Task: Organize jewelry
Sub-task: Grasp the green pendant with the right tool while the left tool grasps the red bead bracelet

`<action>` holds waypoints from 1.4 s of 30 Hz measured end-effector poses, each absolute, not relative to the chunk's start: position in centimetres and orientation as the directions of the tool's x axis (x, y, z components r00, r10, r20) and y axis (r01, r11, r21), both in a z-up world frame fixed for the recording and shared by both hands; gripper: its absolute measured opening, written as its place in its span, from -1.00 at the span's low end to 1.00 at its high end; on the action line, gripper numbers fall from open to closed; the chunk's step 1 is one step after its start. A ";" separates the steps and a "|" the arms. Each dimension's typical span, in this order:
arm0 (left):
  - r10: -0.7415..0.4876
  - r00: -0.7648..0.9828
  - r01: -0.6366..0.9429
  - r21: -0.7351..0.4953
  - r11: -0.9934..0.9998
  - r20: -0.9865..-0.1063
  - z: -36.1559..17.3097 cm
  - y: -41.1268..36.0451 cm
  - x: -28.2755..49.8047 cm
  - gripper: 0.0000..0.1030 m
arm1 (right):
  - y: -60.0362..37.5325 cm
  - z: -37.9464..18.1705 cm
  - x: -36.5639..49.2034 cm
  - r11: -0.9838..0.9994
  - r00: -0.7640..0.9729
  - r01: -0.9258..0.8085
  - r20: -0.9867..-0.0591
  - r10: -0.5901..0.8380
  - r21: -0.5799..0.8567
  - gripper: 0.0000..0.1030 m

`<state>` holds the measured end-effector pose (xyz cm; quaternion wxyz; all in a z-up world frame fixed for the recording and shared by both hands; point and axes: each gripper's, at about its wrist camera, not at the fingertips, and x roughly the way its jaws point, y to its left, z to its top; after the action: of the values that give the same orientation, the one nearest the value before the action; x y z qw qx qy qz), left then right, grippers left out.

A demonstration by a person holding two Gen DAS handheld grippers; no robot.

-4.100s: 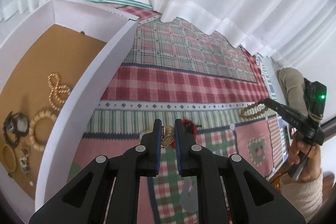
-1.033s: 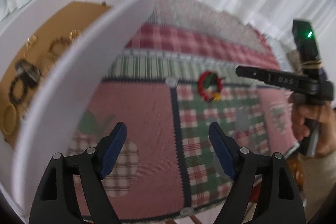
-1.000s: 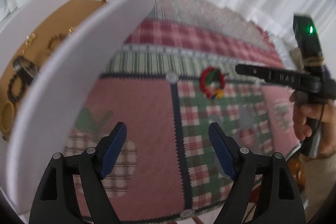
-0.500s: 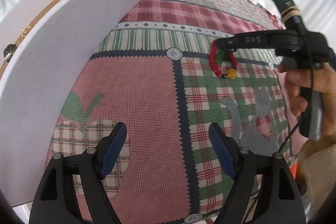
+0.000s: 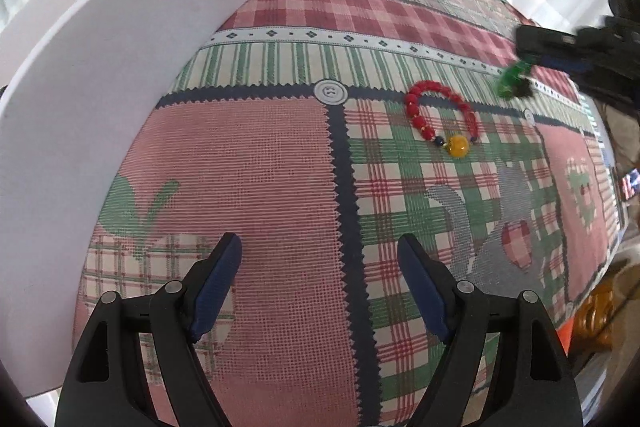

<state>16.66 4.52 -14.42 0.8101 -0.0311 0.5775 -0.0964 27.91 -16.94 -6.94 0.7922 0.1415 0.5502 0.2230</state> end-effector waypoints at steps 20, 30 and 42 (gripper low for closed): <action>-0.205 0.363 0.355 -0.069 0.932 -0.909 -12.6 -2.6 18.1 0.58 | -28.8 -9.9 20.1 0.931 0.357 0.002 -0.870 0.339 0.364 -0.18; -0.138 0.364 0.547 0.091 0.832 -0.921 -13.1 -6.9 18.9 0.58 | -31.2 -9.6 15.8 0.943 0.373 0.042 -0.881 0.291 0.329 -0.18; -0.130 0.376 0.540 0.103 0.835 -0.917 -13.1 -6.9 19.1 0.58 | -29.8 -9.9 15.2 0.956 0.359 0.023 -0.895 0.266 0.293 -0.17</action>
<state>19.14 -6.91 -13.12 0.8057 0.1976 0.5183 -0.2079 15.25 -29.78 -9.93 0.8142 0.1287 0.5613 0.0745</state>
